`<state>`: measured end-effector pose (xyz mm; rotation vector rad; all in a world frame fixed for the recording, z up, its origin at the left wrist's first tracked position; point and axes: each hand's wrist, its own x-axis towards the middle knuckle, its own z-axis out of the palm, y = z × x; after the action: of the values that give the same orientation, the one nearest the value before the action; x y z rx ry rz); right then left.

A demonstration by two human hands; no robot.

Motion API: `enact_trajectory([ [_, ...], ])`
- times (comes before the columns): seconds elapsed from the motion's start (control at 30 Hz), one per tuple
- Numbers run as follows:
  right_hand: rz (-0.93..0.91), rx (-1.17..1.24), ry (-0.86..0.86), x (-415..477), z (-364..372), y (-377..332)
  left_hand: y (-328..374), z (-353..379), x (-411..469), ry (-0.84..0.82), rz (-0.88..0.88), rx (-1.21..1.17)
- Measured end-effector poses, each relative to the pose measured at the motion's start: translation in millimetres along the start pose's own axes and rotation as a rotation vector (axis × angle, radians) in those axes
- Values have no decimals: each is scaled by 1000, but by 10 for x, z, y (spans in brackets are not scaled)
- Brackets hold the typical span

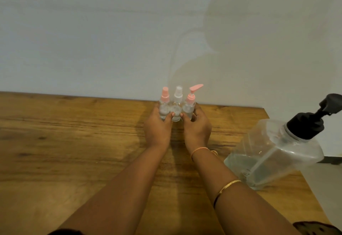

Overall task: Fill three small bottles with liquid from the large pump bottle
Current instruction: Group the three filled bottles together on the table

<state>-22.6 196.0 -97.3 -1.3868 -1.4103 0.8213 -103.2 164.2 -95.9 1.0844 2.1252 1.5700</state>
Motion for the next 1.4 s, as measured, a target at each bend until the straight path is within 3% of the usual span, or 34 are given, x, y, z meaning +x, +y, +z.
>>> enact_trajectory([
  [0.33,134,-84,-84,-227,-173,-79,65,-70,-231,-46,-114,87],
  [0.5,147,-144,-273,-552,-548,-344,401,-218,-616,-79,-178,109],
  [0.8,125,-316,-442,-1089,-1537,-610,698,-365,-1359,-324,-199,-22],
  [1.13,224,-469,-271,-925,-2268,-599,929,-167,-1536,-430,-69,-112],
  [1.23,272,-386,-164,-849,-2298,-557,931,-68,-1523,-472,-36,-123],
  [1.4,266,-195,-149,-728,-2167,-470,918,32,-1529,-538,18,-188],
])
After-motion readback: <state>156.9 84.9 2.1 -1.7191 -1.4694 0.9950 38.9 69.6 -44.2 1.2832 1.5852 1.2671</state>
